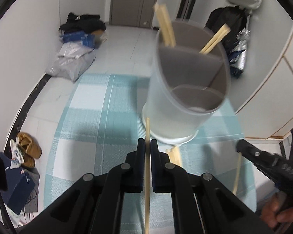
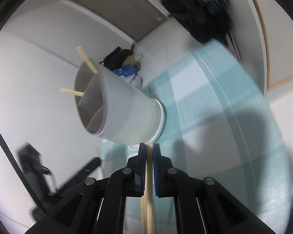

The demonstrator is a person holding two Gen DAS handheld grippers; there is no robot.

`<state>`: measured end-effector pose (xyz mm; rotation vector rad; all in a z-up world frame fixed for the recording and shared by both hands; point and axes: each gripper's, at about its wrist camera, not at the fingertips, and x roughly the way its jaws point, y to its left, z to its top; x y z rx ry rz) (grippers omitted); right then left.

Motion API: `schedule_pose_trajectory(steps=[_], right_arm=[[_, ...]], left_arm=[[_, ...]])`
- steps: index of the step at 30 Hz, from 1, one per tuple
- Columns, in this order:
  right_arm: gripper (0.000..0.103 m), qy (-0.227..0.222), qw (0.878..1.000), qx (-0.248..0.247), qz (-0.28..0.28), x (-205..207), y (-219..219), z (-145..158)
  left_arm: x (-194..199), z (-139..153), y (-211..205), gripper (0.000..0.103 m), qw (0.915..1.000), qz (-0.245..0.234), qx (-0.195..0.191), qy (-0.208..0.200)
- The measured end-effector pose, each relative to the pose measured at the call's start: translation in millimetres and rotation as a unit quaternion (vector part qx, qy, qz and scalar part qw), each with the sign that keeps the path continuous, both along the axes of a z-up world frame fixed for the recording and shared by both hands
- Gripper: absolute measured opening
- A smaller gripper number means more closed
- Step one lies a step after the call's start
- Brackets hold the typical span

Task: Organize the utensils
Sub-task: 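Lift chopsticks with the right gripper while the left gripper grasps one chopstick, then carry the chopsticks in both grippers over the holder and lower them in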

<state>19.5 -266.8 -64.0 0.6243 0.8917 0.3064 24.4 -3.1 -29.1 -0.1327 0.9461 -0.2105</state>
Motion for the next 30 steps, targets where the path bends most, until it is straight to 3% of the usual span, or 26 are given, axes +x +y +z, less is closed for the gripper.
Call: schedule_pose_trajectory(steps=[6,15,24,30], right_arm=[[0.006,-0.082,0.994,-0.071,0.015,-15.7,23.9,31.6],[0.006,-0.137,0.983,-0.123,0.019,-27.3,46.7,54.8],[0.006,-0.219,0.962,-0.164,0.021,-44.1,64.3,91.0],[0.006,-0.232,0.960,-0.153,0.015,-47.0,63.7,107.0]], left_arm=[[-4.2,13.0,2.6,0.002,0.9995,-0.014,-0.006,-0.027],[-20.9,31.3,9.2,0.001,0.9979,-0.026,-0.012,-0.058],[-34.1,44.5,17.2,0.001,0.9961,-0.038,-0.017,-0.078],[-45.7,63.2,18.7,0.001,0.9935,-0.061,-0.022,-0.094]])
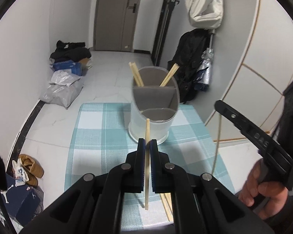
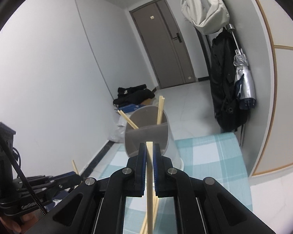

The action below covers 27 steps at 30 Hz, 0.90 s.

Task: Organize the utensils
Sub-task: 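Carry the chopsticks in both grippers over the holder and lower them in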

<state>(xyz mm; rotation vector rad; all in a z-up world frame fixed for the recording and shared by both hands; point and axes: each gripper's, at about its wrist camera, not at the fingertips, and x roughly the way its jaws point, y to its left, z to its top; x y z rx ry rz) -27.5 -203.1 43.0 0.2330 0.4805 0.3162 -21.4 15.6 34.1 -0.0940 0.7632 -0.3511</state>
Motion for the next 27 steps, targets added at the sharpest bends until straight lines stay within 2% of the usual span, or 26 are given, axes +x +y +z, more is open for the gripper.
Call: schedule_pose_trajectory(steps=[12,20,27], right_arm=[[0.006,-0.071,0.997,-0.008,0.004,8.7,1.9,53.7],[0.006,-0.101,0.995,-0.012,0.005,38.6,5.2,88.1],[0.006,-0.138,0.990,-0.011,0.003,72.7,11.9,118.7]], left_arm=[[5.5,66.0,-1.1,0.001,0.9973,-0.042,-0.039,-0.047],[36.1,103.4,-3.0,0.001,0.9946,-0.047,-0.058,-0.071],[68.9,125.1,4.7,0.001,0.9927,-0.040,-0.080,-0.080]])
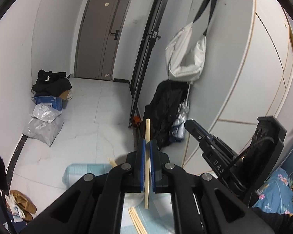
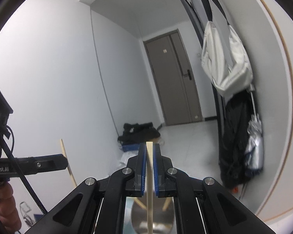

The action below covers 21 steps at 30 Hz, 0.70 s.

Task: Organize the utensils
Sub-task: 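Carry the chopsticks in both grippers over the holder and lower them in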

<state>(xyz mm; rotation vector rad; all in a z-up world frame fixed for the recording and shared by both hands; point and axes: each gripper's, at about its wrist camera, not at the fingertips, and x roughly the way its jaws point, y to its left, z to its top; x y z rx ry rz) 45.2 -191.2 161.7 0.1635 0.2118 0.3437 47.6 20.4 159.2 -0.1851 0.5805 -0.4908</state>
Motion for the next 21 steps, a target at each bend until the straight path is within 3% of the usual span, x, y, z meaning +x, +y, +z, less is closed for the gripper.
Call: schedule_pose_trajectory(steps=[9,14,21], right_arm=[[0.006,-0.017,1.000,0.020,0.004,65.3,11.0,7.1],[0.006,-0.013,0.999,0.034,-0.007,98.2,14.2,-9.2],[0.006,-0.007,0.999,0.044,-0.026,126.1,13.4,-34.1]], left_arm=[[40.9,-1.5,1.2,0.001,0.9995,0.022,-0.005,-0.021],[57.2,-22.4,-1.8,0.001,0.9988,0.030,-0.009,-0.039],[78.4,-47.4,-3.0,0.001,0.9994,0.025,-0.006,-0.023]])
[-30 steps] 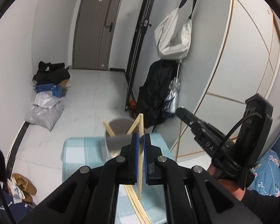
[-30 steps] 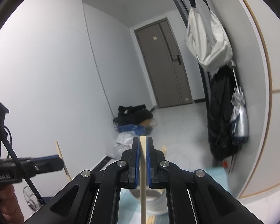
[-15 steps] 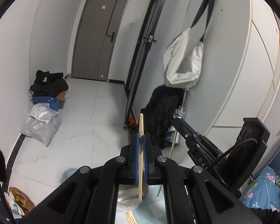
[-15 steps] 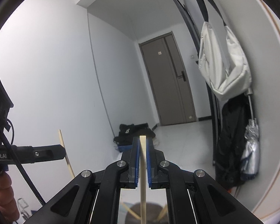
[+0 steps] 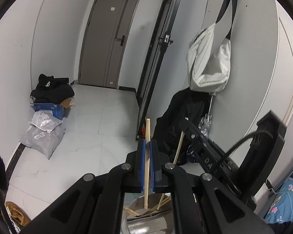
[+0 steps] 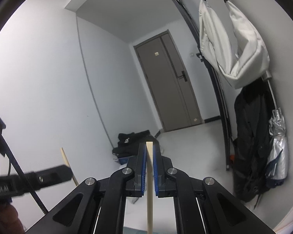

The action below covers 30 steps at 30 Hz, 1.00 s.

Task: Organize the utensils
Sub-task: 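Carry the chopsticks in both grippers over the holder and lower them in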

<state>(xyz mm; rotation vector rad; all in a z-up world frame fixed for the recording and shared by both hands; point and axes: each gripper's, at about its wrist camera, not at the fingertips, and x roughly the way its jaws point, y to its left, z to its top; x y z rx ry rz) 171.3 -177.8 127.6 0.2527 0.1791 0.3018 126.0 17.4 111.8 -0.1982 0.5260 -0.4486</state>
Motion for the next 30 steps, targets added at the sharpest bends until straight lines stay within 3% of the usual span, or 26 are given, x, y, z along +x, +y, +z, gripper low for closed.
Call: schedule_pose_trajectory(steps=[12,21,26,30], right_arm=[[0.006,-0.001,1.000,-0.015,0.009,4.3,4.4,-27.3],[0.006,0.010,0.999,-0.029,0.027,-22.3,-2.1,-35.6],[0.007,0.029,0.997,-0.039,0.060,-39.2,-3.0,-41.3],[0.009,0.045,0.995,-0.050,0.075,-48.6,-4.8,-49.0]], left_arm=[[1.0,-19.7,1.5,0.001,0.9999,0.004,-0.011,0.005],[-12.9,-22.8,-6.6,0.001,0.9999,-0.012,0.006,0.009],[-15.3,-33.5,-7.9,0.001,0.9987,-0.035,0.002,0.036],[-20.1,-37.4,-13.4,0.001,0.9981,-0.045,0.022,0.037]])
